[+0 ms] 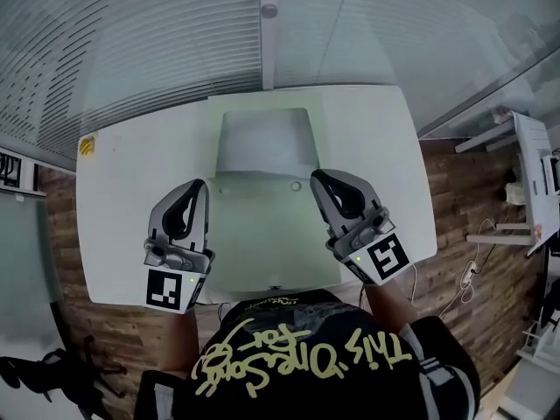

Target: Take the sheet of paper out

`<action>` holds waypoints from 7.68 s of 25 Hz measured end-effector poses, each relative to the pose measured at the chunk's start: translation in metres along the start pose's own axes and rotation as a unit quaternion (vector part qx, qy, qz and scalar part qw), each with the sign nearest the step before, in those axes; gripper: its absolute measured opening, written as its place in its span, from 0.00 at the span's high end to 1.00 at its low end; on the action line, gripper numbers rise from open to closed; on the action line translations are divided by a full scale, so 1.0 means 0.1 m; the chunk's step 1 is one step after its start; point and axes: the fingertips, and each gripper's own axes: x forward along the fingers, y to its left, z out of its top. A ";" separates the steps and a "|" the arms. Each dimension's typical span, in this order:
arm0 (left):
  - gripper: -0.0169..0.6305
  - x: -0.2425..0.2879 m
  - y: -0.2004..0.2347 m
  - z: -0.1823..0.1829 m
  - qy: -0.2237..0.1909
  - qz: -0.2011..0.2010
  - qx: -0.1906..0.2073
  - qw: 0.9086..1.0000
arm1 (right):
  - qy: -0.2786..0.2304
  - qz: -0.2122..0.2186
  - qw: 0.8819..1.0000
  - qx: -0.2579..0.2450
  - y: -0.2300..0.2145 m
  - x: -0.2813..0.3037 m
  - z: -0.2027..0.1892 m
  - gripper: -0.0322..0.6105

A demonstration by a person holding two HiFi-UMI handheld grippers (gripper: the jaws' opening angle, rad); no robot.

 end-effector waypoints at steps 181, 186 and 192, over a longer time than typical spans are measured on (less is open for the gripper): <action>0.96 0.78 -0.66 -2.34 0.364 -0.165 0.375 0.836 | 0.422 0.068 0.828 -0.364 -0.04 0.41 -2.47 0.93; 0.96 0.73 -0.67 -2.34 0.367 -0.164 0.372 0.836 | 0.424 0.074 0.826 -0.364 0.00 0.38 -2.46 0.94; 0.96 0.69 -0.71 -2.32 0.369 -0.163 0.371 0.836 | 0.424 0.077 0.826 -0.363 0.04 0.34 -2.44 0.94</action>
